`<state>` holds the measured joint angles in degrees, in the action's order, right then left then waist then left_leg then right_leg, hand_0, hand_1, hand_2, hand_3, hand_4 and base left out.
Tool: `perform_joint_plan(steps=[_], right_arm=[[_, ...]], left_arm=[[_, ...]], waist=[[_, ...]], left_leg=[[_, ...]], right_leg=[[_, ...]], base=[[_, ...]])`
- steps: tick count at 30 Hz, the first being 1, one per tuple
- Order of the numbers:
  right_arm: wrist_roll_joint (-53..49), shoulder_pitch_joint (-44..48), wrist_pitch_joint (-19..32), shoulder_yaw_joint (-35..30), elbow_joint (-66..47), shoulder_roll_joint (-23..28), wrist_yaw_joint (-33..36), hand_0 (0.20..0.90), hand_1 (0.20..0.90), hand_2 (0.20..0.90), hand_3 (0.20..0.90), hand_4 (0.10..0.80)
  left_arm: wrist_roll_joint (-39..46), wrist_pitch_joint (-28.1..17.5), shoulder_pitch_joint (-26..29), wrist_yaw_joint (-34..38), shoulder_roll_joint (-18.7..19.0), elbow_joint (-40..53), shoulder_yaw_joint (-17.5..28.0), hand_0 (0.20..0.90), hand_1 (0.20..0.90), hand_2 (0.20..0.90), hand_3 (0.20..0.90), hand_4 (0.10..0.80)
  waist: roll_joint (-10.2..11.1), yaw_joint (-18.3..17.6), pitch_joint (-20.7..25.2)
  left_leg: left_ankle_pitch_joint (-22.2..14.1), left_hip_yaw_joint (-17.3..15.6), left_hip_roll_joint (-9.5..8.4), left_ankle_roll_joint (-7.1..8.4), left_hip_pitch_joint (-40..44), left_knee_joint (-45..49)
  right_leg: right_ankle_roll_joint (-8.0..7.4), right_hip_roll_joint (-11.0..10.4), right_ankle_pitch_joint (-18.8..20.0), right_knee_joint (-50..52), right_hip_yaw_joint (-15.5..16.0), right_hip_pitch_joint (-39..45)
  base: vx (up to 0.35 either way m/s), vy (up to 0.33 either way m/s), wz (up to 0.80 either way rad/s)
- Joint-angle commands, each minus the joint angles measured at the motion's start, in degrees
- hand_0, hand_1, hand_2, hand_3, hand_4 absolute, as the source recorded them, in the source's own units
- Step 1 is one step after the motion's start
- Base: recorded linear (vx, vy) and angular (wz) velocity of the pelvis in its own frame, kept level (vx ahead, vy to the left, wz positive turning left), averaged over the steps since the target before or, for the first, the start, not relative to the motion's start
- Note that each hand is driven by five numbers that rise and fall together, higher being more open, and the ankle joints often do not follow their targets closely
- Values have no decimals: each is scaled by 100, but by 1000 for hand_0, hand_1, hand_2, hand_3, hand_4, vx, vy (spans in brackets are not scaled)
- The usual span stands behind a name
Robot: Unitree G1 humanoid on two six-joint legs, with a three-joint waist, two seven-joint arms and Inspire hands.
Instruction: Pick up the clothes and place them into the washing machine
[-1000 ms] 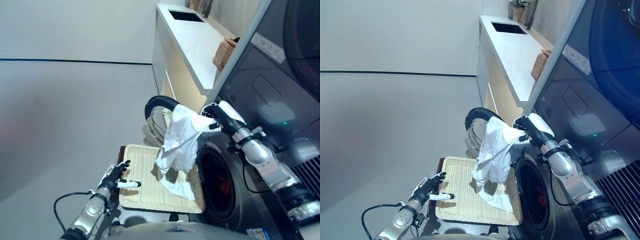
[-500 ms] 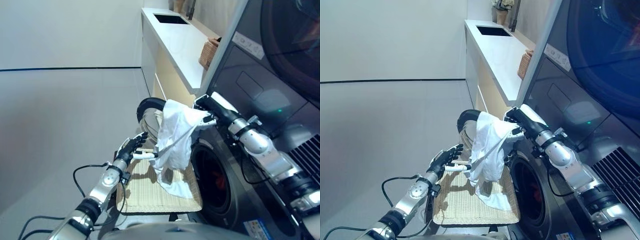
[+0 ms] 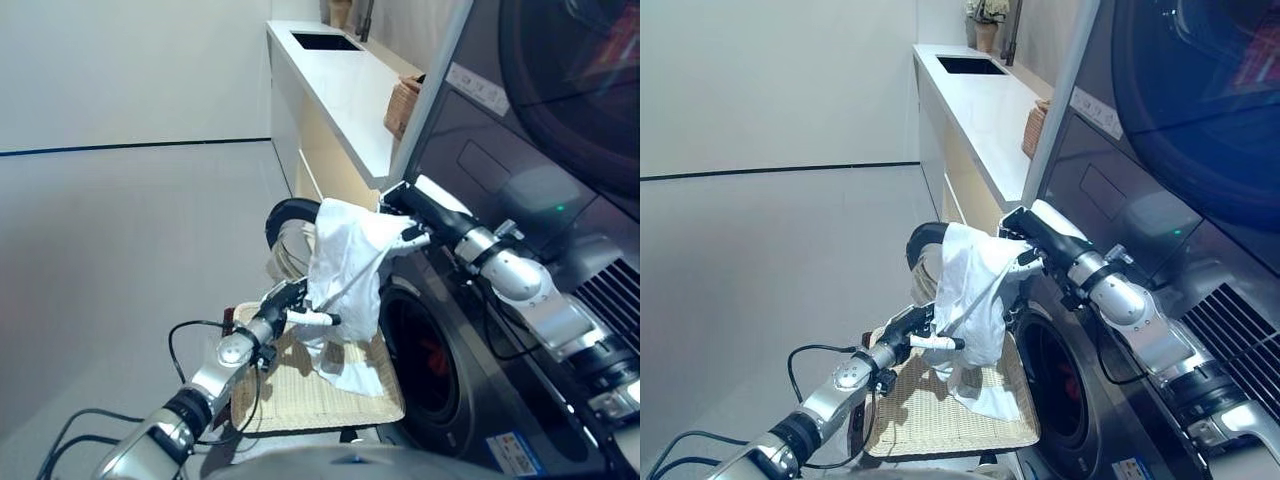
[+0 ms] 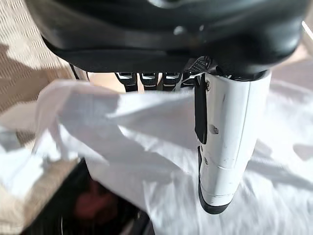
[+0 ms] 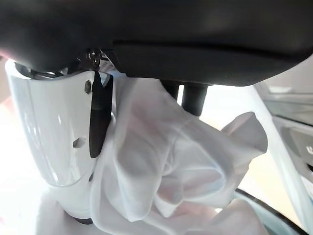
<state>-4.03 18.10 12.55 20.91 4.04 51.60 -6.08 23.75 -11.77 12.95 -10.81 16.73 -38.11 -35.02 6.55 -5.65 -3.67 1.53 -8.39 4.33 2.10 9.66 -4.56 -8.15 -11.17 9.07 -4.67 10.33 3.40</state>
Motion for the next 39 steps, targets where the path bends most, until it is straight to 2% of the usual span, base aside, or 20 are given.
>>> perform_joint_plan(steps=[1,7,17,18,19,29,39], right_arm=[[-501,1081,389,100,-88,216,258,200,200,200,200,300],[-501,1268,364,256,-86,41,212,200,200,200,200,300],[-551,1425,343,329,-242,-86,181,200,200,200,200,300],[-557,1420,344,323,-269,-83,173,200,200,200,200,300],[-566,1381,343,289,-302,-86,172,200,200,200,200,300],[-546,1058,362,-59,-421,-3,166,200,200,200,200,300],[-465,618,398,-648,-449,-71,231,200,200,200,200,300]], left_arm=[[428,-285,668,-310,-219,208,-348,900,900,900,900,800],[721,-128,630,-545,-450,-57,-423,900,900,900,900,800],[449,-152,831,-428,-782,-451,-501,900,900,900,900,800],[444,-153,847,-424,-791,-447,-500,807,807,807,807,733],[406,-159,866,-396,-798,-453,-491,200,200,200,200,300],[312,-206,728,-372,-666,-411,-284,200,200,200,200,300],[39,-305,409,-333,-246,-327,168,200,200,200,200,300]], waist=[[3,99,672],[18,77,688],[70,64,696],[72,65,692],[76,59,691],[72,82,688],[40,130,669]], left_leg=[[69,221,390,471,-323,47],[68,221,376,456,-321,45],[72,232,369,450,-353,54],[74,231,370,450,-356,57],[78,231,367,447,-360,56],[79,242,351,443,-378,52],[93,259,331,428,-407,53]], right_leg=[[-667,-681,-108,441,-13,80],[-669,-683,-100,444,-39,57],[-658,-677,-113,469,-62,25],[-657,-675,-114,470,-65,19],[-652,-672,-115,472,-64,15],[-648,-671,-116,456,-54,10],[-647,-678,-109,442,-31,12]], base=[[0,0,0],[0,0,0],[0,0,0],[0,0,0],[0,0,0],[0,0,0],[0,0,0]])
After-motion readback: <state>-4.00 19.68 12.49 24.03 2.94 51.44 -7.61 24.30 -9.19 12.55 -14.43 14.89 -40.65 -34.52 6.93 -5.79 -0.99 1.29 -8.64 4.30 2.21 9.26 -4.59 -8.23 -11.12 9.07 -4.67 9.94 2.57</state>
